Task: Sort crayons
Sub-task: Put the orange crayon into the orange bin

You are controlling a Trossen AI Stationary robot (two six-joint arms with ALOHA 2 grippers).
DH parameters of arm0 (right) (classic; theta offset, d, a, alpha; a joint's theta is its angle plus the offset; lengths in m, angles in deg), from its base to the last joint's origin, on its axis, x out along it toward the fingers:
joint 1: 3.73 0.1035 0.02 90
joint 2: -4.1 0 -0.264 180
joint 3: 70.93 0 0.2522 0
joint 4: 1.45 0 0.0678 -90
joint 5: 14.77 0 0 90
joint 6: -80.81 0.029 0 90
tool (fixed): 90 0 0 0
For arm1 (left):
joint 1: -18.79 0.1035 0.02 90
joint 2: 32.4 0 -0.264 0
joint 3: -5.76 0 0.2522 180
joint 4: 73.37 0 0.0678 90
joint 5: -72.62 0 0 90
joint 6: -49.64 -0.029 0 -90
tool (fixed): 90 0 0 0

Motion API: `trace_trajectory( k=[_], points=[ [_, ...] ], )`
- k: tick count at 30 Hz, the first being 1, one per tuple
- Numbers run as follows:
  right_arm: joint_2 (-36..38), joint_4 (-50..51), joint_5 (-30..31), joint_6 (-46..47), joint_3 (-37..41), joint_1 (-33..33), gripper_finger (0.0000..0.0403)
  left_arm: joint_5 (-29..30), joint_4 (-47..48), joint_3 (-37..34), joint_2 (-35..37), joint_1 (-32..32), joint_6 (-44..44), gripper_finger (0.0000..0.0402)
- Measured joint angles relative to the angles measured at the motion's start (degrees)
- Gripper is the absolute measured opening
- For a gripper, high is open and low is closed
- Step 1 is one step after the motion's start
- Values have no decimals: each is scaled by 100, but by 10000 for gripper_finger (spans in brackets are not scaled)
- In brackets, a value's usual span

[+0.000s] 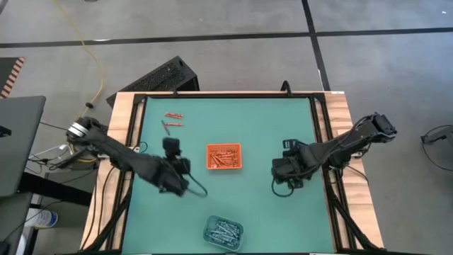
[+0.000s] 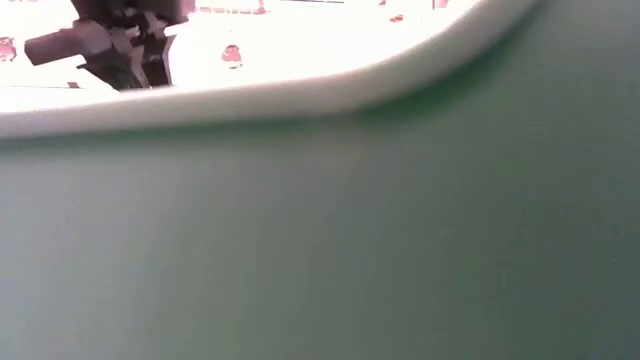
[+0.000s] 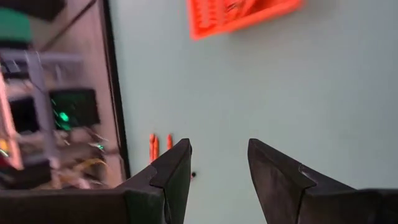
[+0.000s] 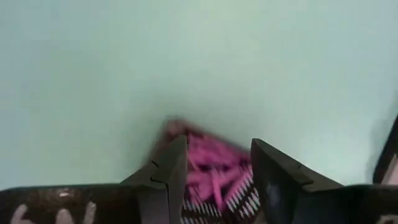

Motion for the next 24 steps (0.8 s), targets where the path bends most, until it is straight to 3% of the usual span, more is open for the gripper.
trace_trajectory(
  k=[7,12,18,24],
  points=[
    [-5,-1274,10,359,-360,441,169,-165,-711,-1153,1512,1250,-15,149],
    [-9,-2460,11,361,-367,644,169,-1017,-1336,-1572,2028,2663,-818,149],
    [-11,-3473,11,355,-367,860,168,-2438,-2062,-1756,1827,4314,-2195,149],
    [-11,-4063,22,310,-251,1106,168,-3025,-2326,-1756,1125,5509,-3364,149]
  ],
)
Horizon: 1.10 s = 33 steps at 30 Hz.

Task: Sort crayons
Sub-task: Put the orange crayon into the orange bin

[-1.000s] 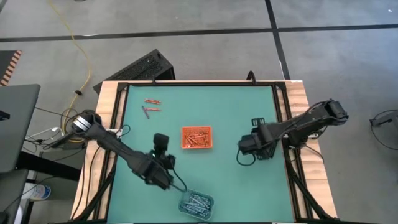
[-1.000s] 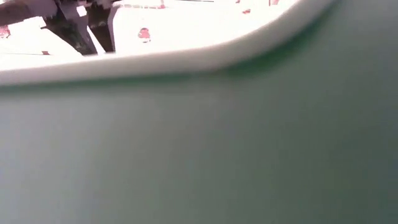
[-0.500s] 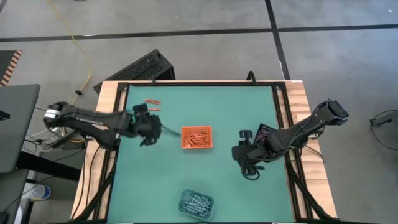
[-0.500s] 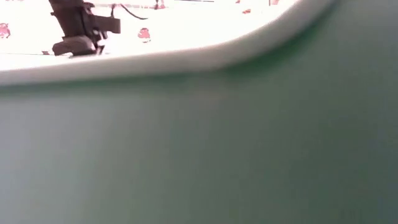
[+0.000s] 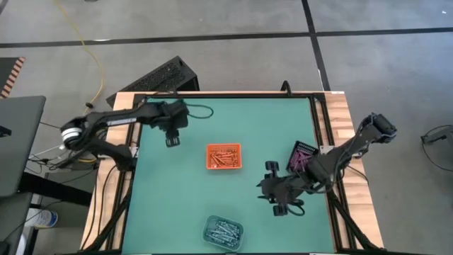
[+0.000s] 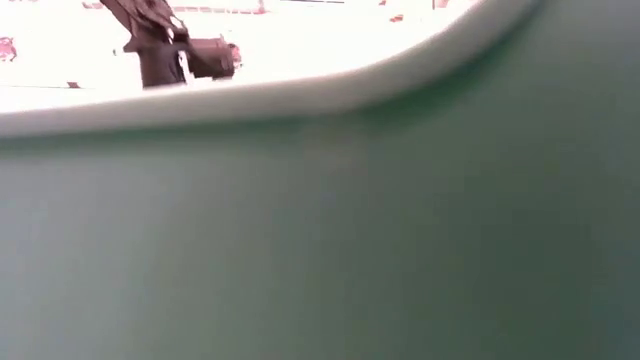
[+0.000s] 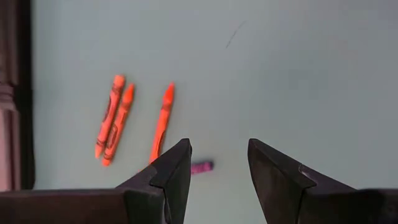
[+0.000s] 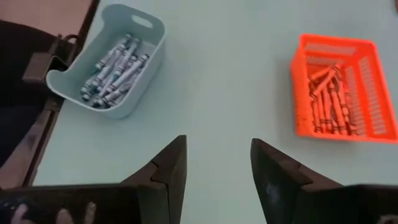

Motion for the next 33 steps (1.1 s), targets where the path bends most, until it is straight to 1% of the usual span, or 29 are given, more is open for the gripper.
trace_trajectory(
  k=[5,10,17,20,22,28,30,33],
  points=[
    [0,-218,15,-44,192,129,168,-59,-9,40,-738,741,-549,149],
    [0,-348,20,-45,326,141,168,-192,-48,293,-1398,1221,-849,149],
    [-4,-632,26,-59,582,121,168,-215,-40,621,-1767,1485,-1344,148],
    [-4,-673,31,-60,580,121,168,-394,34,658,-1852,1596,-1500,148],
    [-4,-717,33,-60,580,121,168,-469,-8,664,-1933,1676,-1568,148],
    [-4,-806,33,-56,580,121,168,-430,-41,682,-2383,1801,-1622,148],
    [-2,-857,35,-56,580,121,168,-426,-48,699,-2472,1804,-1622,143],
    [-3,-871,33,-56,580,121,168,-448,-86,693,-2517,1800,-1635,124]
  ],
)
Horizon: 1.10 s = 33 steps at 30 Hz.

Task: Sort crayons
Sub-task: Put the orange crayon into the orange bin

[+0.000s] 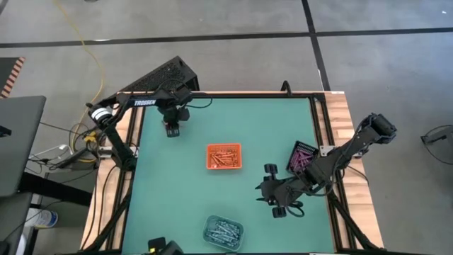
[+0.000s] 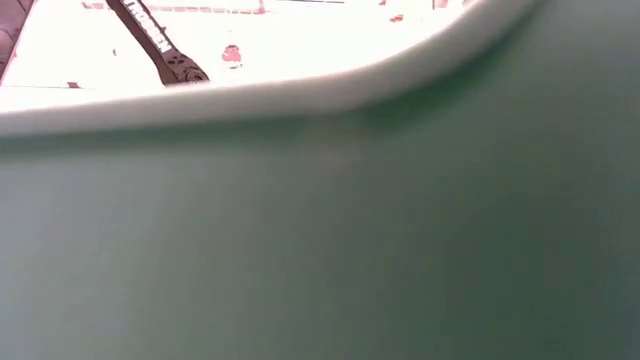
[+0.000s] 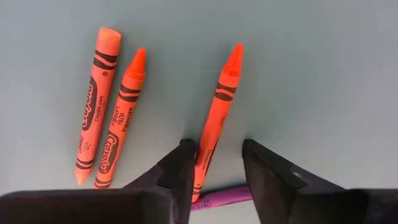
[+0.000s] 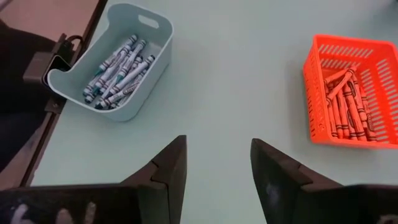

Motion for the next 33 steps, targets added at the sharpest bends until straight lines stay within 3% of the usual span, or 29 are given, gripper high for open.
trace_trajectory(
  k=[10,21,28,33],
  points=[
    [1,-7,109,2,-2,0,168,66,-63,46,-14,-82,-162,10],
    [1,-111,109,2,-4,0,169,340,183,217,-59,-459,-102,2],
    [1,-21,112,275,-4,39,169,77,409,697,260,-1069,82,1],
    [1,310,280,773,-7,226,169,-452,424,1147,572,-1666,321,0]
  ],
)
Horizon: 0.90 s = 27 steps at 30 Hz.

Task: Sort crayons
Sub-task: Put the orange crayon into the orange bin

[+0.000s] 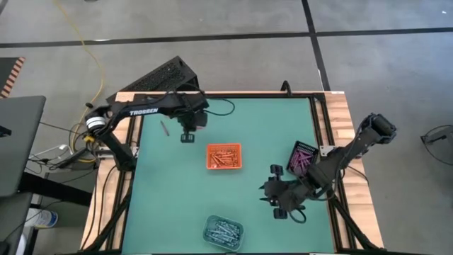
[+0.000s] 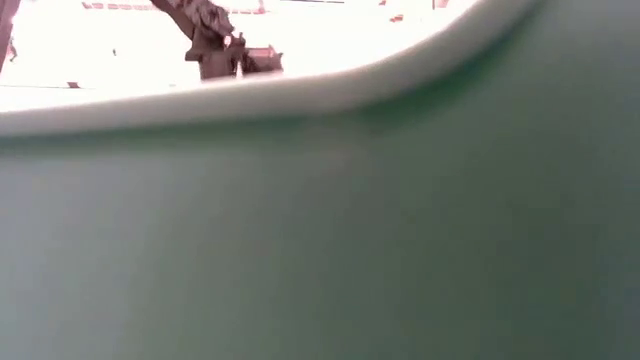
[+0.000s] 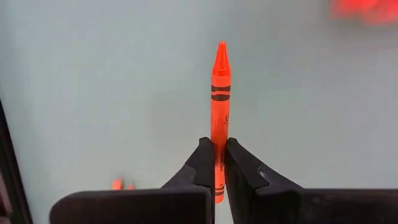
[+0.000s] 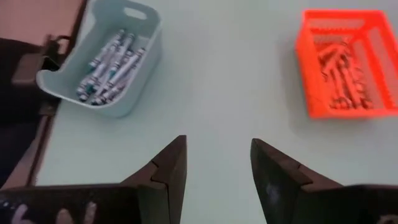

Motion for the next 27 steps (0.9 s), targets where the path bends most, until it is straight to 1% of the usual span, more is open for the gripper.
trace_trajectory(
  k=[5,11,14,19,25,27],
  points=[
    [0,332,759,605,0,375,169,-483,-80,393,225,-762,234,0],
    [-10,380,1620,1030,0,877,169,-1277,-479,481,280,-1671,539,0],
    [-108,330,1914,1075,0,1065,169,-1541,-757,481,280,-2014,690,0],
    [-493,165,2005,1087,-4,1149,169,-1523,-1318,481,280,-2396,835,0],
    [-1005,81,2024,1086,-2,1069,169,-1495,-1719,481,194,-2439,951,0],
    [-1114,49,2027,1084,-2,1042,169,-1587,-1664,471,164,-2422,987,3]
  ],
)
